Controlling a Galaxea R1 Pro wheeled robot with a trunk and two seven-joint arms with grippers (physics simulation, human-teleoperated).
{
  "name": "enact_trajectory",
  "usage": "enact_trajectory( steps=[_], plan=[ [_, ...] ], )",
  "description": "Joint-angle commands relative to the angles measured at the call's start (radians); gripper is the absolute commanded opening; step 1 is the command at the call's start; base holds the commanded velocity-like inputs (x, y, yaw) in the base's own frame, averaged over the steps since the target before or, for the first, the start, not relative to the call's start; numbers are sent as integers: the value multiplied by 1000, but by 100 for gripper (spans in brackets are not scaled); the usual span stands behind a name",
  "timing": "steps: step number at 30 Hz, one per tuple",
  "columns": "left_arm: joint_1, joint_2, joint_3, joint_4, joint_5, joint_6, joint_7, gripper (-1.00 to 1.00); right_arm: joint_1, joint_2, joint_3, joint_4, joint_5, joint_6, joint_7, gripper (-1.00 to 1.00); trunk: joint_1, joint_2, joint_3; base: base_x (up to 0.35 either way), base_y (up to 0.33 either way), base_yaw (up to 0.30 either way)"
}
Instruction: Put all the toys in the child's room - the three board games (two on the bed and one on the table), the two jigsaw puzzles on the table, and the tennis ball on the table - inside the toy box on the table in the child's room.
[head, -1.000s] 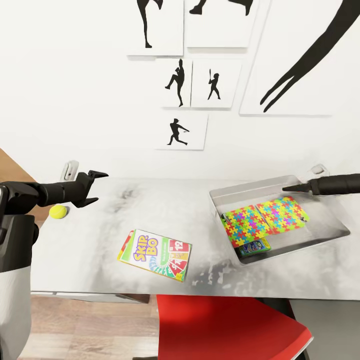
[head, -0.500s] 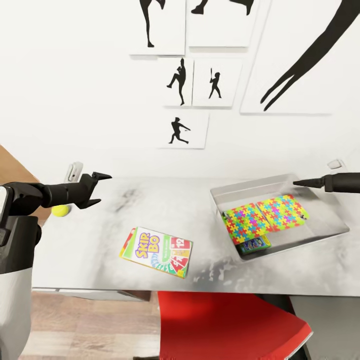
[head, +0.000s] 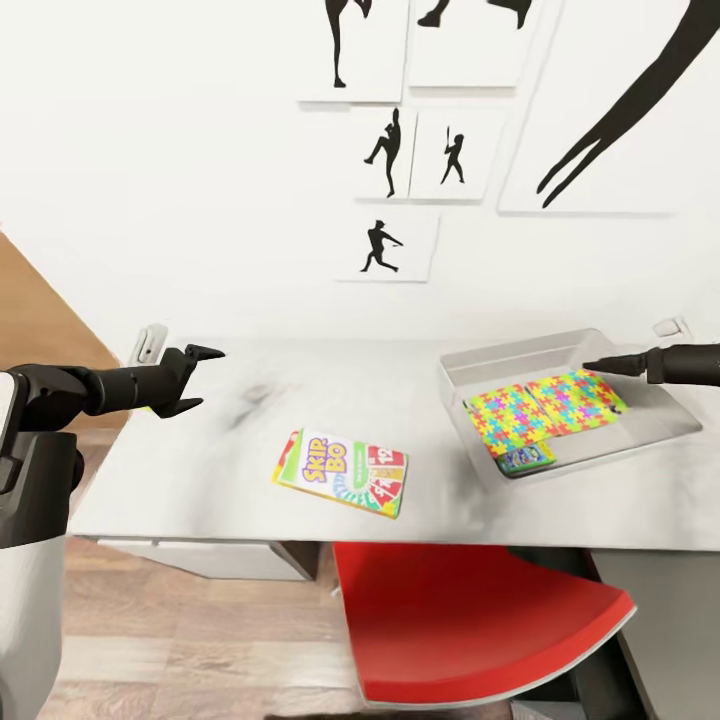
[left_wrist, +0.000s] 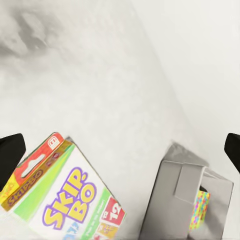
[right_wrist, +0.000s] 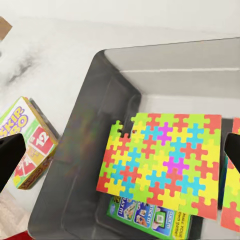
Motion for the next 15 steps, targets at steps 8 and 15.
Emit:
enact_trajectory(
  steps=[8, 15],
  plan=[
    [-1, 1, 2, -2, 7, 6, 8, 100, 8, 19, -3, -11, 14, 23, 5, 100, 0, -2, -2, -85, 101, 0],
    [-1, 1, 3, -2, 7, 6, 8, 100, 11, 24, -2, -23, 16, 27, -10, 100, 0, -2, -2, -28, 33, 0]
  ],
)
